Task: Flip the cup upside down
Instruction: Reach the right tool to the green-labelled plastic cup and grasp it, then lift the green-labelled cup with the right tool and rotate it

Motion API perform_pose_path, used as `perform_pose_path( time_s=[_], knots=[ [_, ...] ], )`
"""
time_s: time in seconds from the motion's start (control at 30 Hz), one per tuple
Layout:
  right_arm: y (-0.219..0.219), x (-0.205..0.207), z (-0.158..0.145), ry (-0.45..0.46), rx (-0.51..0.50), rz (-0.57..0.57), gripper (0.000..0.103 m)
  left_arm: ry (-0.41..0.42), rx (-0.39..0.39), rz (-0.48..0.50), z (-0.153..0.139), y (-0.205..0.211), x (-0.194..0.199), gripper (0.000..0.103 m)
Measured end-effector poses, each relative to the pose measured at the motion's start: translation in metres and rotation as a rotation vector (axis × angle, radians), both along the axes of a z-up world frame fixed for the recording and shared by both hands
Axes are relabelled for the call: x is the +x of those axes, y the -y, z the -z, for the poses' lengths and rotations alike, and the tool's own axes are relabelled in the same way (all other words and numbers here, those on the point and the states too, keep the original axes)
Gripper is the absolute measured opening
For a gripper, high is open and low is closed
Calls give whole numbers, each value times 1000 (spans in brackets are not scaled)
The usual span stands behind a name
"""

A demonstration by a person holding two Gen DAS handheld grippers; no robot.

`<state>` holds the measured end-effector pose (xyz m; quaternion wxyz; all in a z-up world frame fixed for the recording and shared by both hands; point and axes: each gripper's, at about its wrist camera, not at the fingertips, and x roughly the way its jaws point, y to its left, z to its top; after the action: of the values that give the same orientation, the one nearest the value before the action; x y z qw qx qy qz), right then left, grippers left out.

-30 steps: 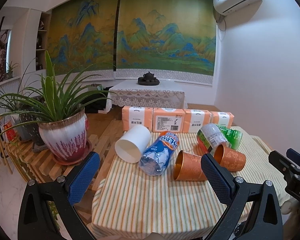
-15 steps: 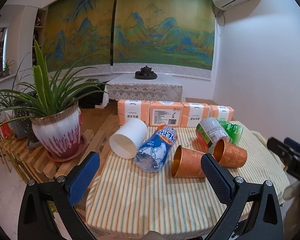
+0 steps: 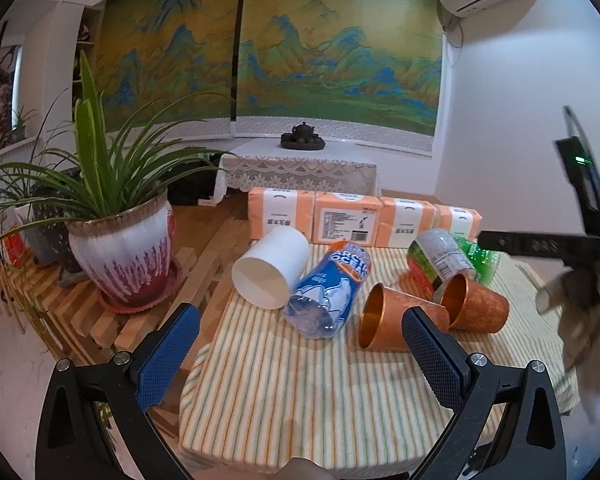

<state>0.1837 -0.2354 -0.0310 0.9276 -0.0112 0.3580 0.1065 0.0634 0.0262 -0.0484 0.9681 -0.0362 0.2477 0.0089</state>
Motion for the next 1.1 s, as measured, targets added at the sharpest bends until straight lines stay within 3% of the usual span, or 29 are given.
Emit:
perform_pose_path(
  time_s=[0.2, 0.33, 0.63, 0.83, 0.93, 1.1],
  knots=[
    [-3, 50, 14, -130, -16, -14, 92, -9, -3, -16, 3, -7, 3, 102],
    [2, 76, 26, -236, 40, -14, 92, -15, -7, -26, 5, -11, 5, 102],
    [-3, 112, 53, -408, 64, -39, 92, -28, -19, -48, 9, -18, 10, 102],
    [-13, 121, 62, -454, 41, -75, 92, -33, -16, -57, 10, -20, 14, 102],
    [-18, 126, 66, -460, 23, -80, 81, -35, -16, -65, 11, -22, 14, 102],
    [-18, 127, 66, -438, 10, -91, 79, -40, -23, -74, 13, -25, 14, 102]
  ],
)
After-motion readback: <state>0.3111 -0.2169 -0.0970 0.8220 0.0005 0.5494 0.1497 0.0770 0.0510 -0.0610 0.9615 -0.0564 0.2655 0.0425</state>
